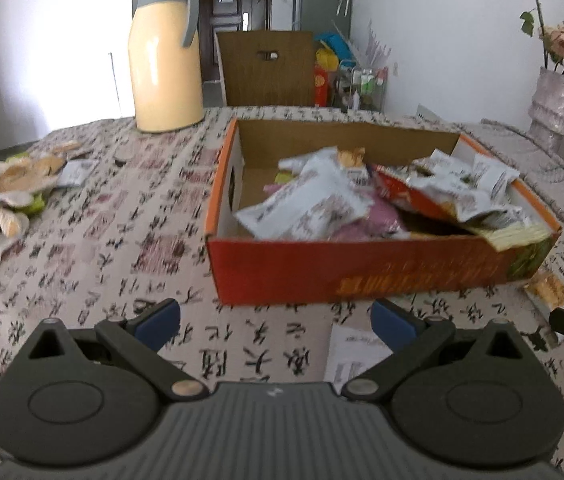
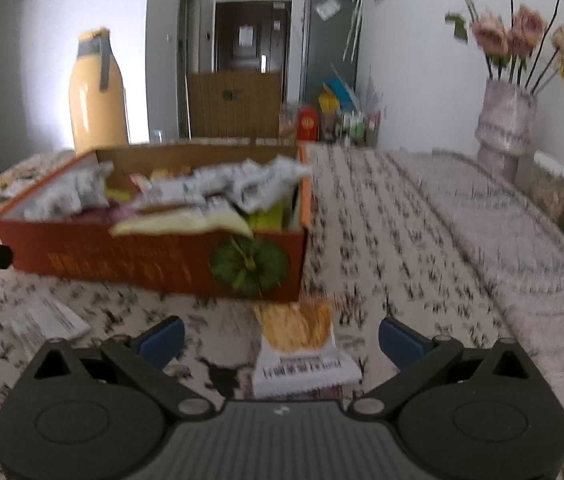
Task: Organize snacks
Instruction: 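Grasp the last cracker packet with the right tool while the left tool grasps the white packet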
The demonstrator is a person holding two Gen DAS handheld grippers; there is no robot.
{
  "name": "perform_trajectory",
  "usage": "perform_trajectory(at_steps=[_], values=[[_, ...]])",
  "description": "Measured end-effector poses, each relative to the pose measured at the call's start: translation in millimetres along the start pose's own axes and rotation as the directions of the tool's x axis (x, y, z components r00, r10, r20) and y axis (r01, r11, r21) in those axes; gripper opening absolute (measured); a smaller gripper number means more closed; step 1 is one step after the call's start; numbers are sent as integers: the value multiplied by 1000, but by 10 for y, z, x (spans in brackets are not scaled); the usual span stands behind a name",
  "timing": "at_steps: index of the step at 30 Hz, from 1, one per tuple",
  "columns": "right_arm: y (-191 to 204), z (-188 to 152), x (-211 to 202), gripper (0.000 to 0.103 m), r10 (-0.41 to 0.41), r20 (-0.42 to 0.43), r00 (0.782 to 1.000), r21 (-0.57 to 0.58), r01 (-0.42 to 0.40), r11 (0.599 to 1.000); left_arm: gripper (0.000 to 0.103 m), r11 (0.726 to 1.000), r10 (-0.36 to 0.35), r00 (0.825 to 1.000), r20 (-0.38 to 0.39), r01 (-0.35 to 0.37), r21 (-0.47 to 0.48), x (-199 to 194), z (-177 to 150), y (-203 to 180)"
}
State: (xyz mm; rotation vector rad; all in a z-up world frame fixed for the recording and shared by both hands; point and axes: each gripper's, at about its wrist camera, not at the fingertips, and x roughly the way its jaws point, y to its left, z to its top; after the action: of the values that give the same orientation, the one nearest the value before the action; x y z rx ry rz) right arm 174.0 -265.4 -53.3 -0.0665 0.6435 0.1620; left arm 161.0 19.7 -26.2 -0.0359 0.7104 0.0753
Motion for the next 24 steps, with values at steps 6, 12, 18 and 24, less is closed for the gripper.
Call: perform_trajectory(at_steps=[6,12,18,24], values=[[-146,26,338,103,-3,-77,997,48,7,999,103,1000,-1,1000,-5,1,-5,-19,-35,20],[-189,32,499,82,7,-94,996,71,0,997,103,1000,-6,1000,-21,6,5,-22,-81,-15],[-195,27,414,41,40,-61,997,65,-36,997,103,1000,-9,1000,-29,9,13,-39,-97,-67],[-202,-18,104,40,41,50,998,71,-44,996,103,1000,-14,999,-37,15,25,-58,-102,-138]])
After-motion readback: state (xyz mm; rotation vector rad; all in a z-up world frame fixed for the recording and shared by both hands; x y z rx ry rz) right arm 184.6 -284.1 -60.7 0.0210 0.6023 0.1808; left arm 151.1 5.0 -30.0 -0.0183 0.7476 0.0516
